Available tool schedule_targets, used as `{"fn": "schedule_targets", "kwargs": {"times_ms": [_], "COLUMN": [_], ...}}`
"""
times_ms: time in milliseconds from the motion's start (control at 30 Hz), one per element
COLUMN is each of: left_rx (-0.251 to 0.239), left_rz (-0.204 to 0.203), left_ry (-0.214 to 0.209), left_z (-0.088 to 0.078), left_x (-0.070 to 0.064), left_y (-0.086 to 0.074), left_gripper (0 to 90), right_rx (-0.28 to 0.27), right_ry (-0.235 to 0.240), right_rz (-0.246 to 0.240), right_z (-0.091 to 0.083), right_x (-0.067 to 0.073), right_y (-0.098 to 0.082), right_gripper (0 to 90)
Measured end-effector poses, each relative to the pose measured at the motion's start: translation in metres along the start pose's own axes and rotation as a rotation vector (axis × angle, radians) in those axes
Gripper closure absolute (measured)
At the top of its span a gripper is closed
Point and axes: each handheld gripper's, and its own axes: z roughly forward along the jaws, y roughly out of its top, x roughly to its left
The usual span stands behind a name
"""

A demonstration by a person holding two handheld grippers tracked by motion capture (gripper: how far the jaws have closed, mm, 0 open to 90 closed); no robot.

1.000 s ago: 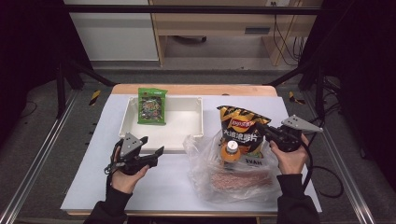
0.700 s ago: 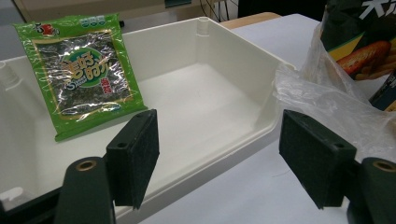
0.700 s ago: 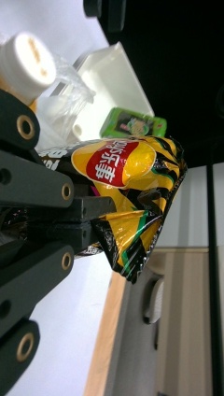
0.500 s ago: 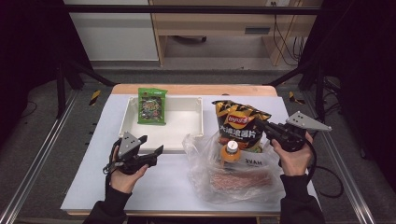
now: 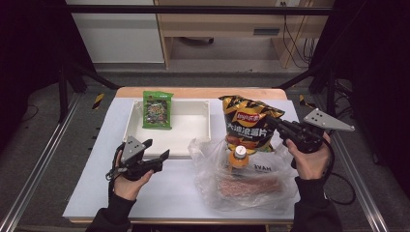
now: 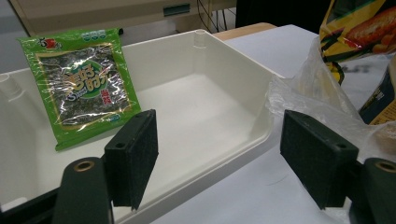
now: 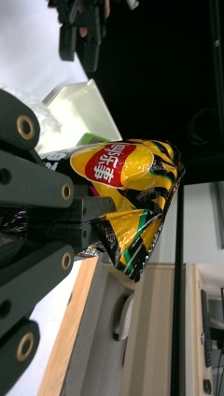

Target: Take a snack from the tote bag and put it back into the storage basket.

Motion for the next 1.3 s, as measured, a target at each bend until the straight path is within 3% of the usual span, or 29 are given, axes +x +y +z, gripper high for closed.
{"fn": "schedule_targets", "kwargs": {"times_ms": [367, 967, 1300], "left_rx": [-0.013, -0.077, -0.161], "left_rz": [-0.002, -0.013, -0.015], "left_ry": [-0.005, -0.012, -0.023], "left_z": [-0.003, -0.017, -0.033], "left_x": [0.001, 0.003, 0.003], "left_y": [0.002, 0.017, 0.046], "left_gripper": [26.8, 25.5, 24.6], "right_rx": [-0.037, -0.037, 0.000], "right_ry": [0.010, 0.109, 0.174], "right_rz": [-0.022, -0.033, -0.045], "right_z": [0.011, 0.050, 0.061], "right_x": [0.011, 0.043, 0.065], "right_y": [0.021, 0.026, 0.022], "right_gripper": [89.6, 89.5, 89.5]}}
